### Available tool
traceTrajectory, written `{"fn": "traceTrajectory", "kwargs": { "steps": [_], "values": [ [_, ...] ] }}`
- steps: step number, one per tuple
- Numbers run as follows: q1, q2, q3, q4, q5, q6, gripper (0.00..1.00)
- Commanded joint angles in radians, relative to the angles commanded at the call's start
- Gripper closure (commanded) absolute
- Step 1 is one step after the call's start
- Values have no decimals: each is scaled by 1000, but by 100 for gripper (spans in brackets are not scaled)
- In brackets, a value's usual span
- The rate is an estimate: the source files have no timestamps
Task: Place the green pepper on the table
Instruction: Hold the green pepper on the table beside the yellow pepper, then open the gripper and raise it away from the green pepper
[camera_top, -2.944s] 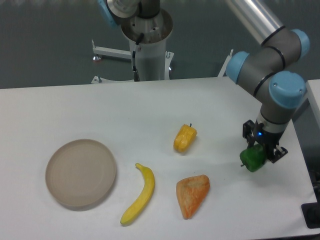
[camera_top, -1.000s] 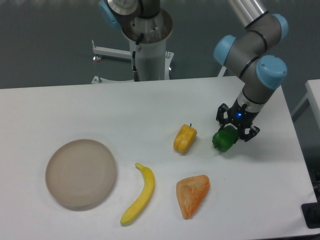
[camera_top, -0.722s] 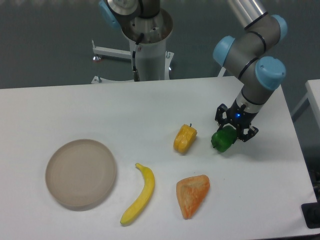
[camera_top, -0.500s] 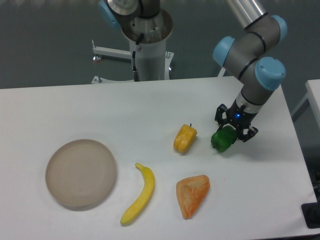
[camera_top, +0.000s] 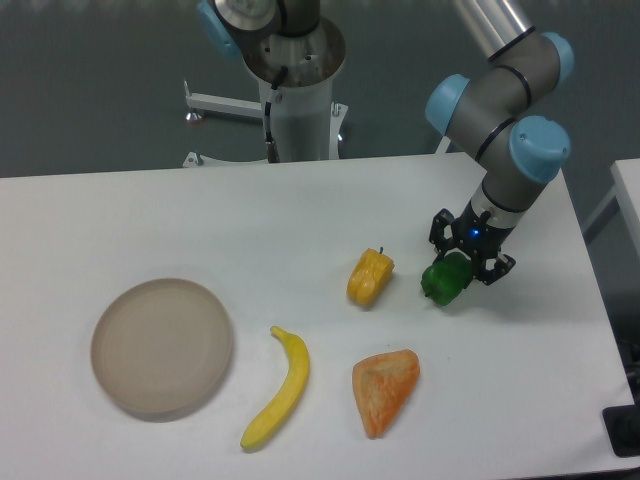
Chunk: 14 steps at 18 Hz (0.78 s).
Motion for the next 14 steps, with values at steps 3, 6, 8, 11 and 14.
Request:
{"fn": "traceTrajectory", "kwargs": {
  "steps": [3,6,8,11,14],
  "values": [
    [0,0,2,0,0,0,53],
    [0,0,2,0,0,2,50],
    [0,0,2,0,0,0,48],
    [0,0,3,0,0,2,41],
    [0,0,3,2,0,2,31]
  ]
}}
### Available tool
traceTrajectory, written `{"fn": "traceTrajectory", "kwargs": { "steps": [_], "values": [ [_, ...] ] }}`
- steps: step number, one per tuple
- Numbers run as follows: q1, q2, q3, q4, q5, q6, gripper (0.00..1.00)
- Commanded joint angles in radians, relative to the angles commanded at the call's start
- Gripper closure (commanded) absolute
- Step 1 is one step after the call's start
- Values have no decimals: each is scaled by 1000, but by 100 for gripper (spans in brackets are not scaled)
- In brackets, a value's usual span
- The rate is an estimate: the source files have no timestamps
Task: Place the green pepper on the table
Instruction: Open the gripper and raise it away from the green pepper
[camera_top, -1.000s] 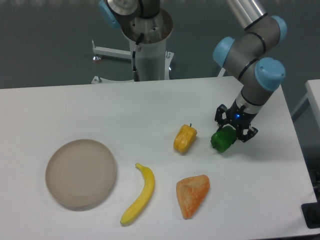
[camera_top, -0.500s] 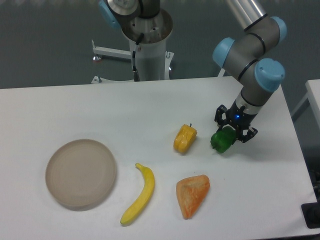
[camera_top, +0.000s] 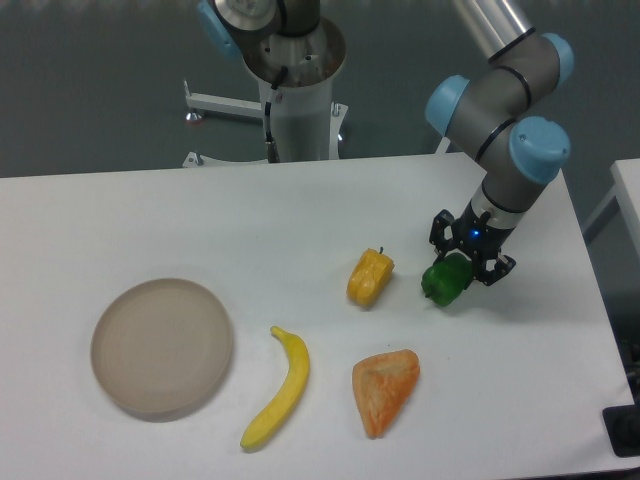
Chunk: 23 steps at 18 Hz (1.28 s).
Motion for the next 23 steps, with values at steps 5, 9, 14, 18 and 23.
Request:
{"fn": "traceTrajectory", "kwargs": {
  "steps": [5,9,14,18,23],
  "values": [
    [0,0,2,12,0,2,7],
    [0,0,17,11,18,5,0],
    [5,3,70,0,132,80,0],
    [14,2,127,-2,158,118,0],
    [18,-2,181,3,250,170,0]
  ]
}}
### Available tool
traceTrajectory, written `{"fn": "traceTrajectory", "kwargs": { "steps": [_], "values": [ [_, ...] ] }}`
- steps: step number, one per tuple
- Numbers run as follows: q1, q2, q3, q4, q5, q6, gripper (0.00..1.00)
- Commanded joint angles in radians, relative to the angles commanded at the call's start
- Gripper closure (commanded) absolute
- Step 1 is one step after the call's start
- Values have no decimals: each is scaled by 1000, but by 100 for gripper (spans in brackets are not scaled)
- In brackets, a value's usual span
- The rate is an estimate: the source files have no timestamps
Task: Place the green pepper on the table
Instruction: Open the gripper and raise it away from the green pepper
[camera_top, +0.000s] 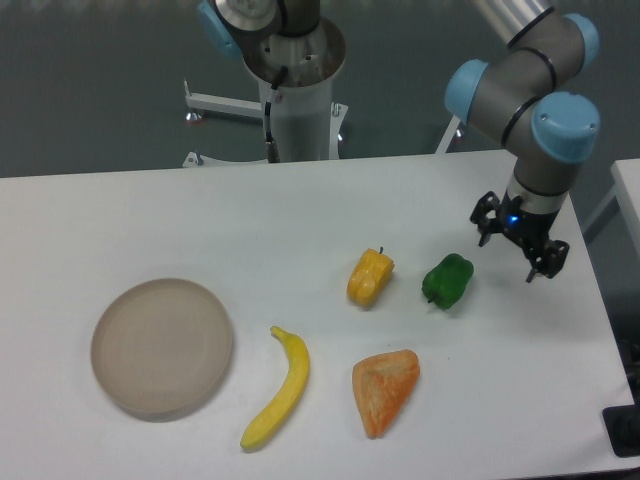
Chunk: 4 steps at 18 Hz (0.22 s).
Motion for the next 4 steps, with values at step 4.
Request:
{"fn": "traceTrajectory", "kwargs": {
  "steps": [4],
  "values": [
    [5,-8,22,2,8,2,0]
  ]
}}
